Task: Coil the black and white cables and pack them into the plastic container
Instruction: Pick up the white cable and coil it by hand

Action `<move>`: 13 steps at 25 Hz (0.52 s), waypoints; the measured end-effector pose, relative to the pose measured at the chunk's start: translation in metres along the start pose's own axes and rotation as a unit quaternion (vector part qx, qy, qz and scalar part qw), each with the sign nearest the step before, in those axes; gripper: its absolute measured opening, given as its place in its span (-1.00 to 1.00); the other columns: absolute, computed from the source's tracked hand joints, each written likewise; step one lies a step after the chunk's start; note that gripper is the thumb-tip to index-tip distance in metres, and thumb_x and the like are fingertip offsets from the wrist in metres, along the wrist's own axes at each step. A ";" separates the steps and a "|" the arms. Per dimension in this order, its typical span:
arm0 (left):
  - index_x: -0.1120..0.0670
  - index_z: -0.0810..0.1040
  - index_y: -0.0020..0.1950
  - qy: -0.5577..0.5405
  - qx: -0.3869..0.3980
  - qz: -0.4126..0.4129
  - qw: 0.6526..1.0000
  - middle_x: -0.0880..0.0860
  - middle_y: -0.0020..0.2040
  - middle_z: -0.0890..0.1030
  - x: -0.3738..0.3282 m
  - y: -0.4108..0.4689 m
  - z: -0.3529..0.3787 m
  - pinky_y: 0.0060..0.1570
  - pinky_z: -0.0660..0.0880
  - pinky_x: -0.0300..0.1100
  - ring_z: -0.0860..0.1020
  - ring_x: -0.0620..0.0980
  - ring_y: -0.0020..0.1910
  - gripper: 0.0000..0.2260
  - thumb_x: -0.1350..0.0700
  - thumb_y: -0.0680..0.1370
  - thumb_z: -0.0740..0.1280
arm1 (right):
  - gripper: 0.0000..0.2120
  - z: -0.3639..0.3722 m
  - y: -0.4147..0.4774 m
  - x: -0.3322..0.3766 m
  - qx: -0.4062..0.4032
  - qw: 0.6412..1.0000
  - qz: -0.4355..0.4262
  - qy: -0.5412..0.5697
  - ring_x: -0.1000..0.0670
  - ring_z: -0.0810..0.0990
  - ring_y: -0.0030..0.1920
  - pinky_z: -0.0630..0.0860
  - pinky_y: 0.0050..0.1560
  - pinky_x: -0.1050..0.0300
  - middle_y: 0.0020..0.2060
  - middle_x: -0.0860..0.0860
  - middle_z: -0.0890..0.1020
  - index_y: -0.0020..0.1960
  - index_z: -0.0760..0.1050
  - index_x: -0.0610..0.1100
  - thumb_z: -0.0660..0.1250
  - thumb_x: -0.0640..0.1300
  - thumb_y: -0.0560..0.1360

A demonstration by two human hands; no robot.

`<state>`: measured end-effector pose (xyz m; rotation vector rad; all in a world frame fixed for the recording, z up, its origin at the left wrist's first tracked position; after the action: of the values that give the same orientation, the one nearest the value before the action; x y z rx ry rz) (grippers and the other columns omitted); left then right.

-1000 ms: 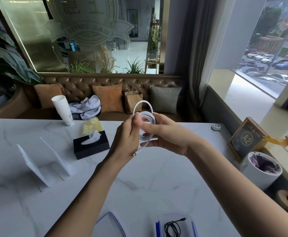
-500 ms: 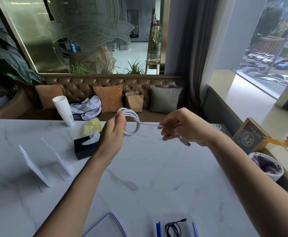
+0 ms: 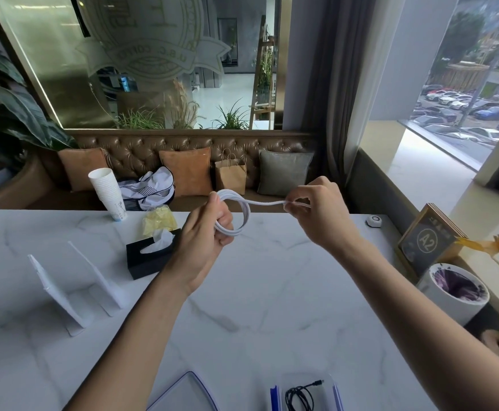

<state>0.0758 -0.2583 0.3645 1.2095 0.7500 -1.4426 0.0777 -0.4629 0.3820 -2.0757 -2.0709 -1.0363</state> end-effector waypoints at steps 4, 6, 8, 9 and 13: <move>0.00 0.32 -0.38 -0.056 0.040 0.014 0.998 -0.07 -0.38 0.27 0.002 -0.002 0.016 -0.35 0.19 -0.24 0.18 -0.11 -0.39 -0.58 0.03 0.69 0.03 | -0.87 0.005 -0.001 0.011 -0.024 0.999 -0.007 -0.036 -0.14 0.55 -0.10 0.49 -0.14 0.01 -0.14 -0.08 0.55 -0.04 0.67 -0.08 0.36 -0.06 0.55; 0.00 0.33 -0.36 -0.071 0.055 0.017 0.996 -0.06 -0.36 0.28 0.003 -0.003 0.022 -0.33 0.22 -0.25 0.21 -0.11 -0.37 -0.59 0.03 0.69 0.02 | -0.82 0.004 0.001 0.010 -0.020 1.000 0.012 0.017 -0.10 0.62 -0.16 0.54 -0.16 0.00 -0.22 -0.06 0.65 -0.11 0.64 -0.16 0.34 -0.09 0.56; 0.01 0.35 -0.34 -0.078 0.059 0.019 0.995 -0.07 -0.34 0.31 0.004 -0.004 0.023 -0.31 0.26 -0.26 0.25 -0.11 -0.35 -0.60 0.04 0.69 0.02 | -0.80 0.003 0.002 0.008 0.010 0.977 0.065 0.201 -0.02 0.69 -0.23 0.62 -0.14 0.02 -0.28 -0.08 0.71 -0.13 0.60 -0.25 0.32 -0.14 0.58; 0.02 0.38 -0.34 -0.081 0.057 0.019 0.995 -0.07 -0.34 0.32 0.005 -0.004 0.022 -0.30 0.28 -0.26 0.28 -0.12 -0.34 -0.59 0.04 0.69 0.03 | -0.80 0.004 0.001 0.007 0.031 0.945 0.095 0.311 0.00 0.71 -0.24 0.64 -0.13 0.06 -0.28 -0.11 0.72 -0.10 0.58 -0.30 0.30 -0.18 0.60; -0.01 0.51 -0.34 -0.079 0.039 0.010 0.996 -0.09 -0.33 0.40 0.006 -0.003 0.018 -0.28 0.35 -0.26 0.35 -0.14 -0.35 -0.56 0.05 0.69 0.05 | -0.81 0.005 -0.006 0.018 0.128 0.789 0.146 0.584 0.02 0.67 -0.27 0.63 -0.15 0.19 -0.30 -0.10 0.64 -0.04 0.52 -0.32 0.19 -0.25 0.65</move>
<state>0.0682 -0.2753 0.3638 1.1426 0.5757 -1.5434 0.0729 -0.4442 0.3839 -1.0168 -1.0986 -1.3449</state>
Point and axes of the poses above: each hand's wrist, its own y-axis towards the middle knuckle, its own z-axis out of the palm, x = y × z, the point moved 5 cm from there along y, towards the middle knuckle
